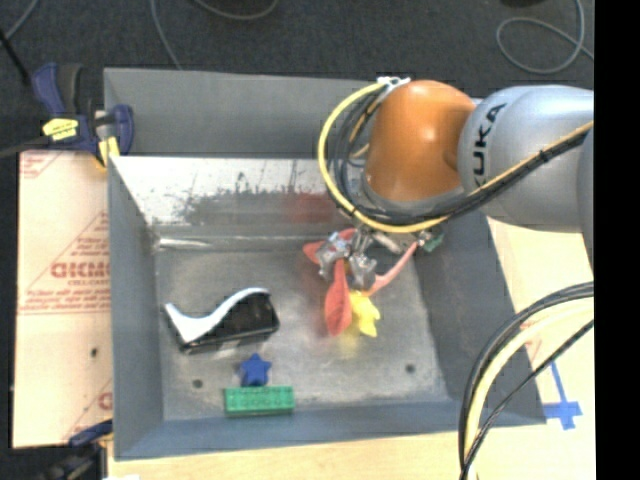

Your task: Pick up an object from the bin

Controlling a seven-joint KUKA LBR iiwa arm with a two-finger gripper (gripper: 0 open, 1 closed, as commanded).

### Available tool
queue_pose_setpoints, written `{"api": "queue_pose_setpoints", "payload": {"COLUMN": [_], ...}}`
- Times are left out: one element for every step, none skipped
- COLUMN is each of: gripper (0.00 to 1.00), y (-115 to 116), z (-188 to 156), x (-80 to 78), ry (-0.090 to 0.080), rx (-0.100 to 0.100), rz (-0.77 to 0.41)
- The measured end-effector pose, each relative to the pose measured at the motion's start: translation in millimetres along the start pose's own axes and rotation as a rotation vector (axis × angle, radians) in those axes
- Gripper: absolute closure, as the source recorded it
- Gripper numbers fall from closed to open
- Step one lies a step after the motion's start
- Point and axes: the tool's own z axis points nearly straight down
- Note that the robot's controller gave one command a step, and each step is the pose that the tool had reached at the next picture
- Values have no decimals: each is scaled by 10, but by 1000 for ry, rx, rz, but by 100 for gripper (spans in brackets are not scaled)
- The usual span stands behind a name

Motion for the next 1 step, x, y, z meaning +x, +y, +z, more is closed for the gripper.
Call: {"api": "queue_pose_setpoints", "payload": {"gripper": [100], "y": [53], "z": [-1528], "x": [-11], "ry": [-8], "rx": [6], "rz": [33]}}
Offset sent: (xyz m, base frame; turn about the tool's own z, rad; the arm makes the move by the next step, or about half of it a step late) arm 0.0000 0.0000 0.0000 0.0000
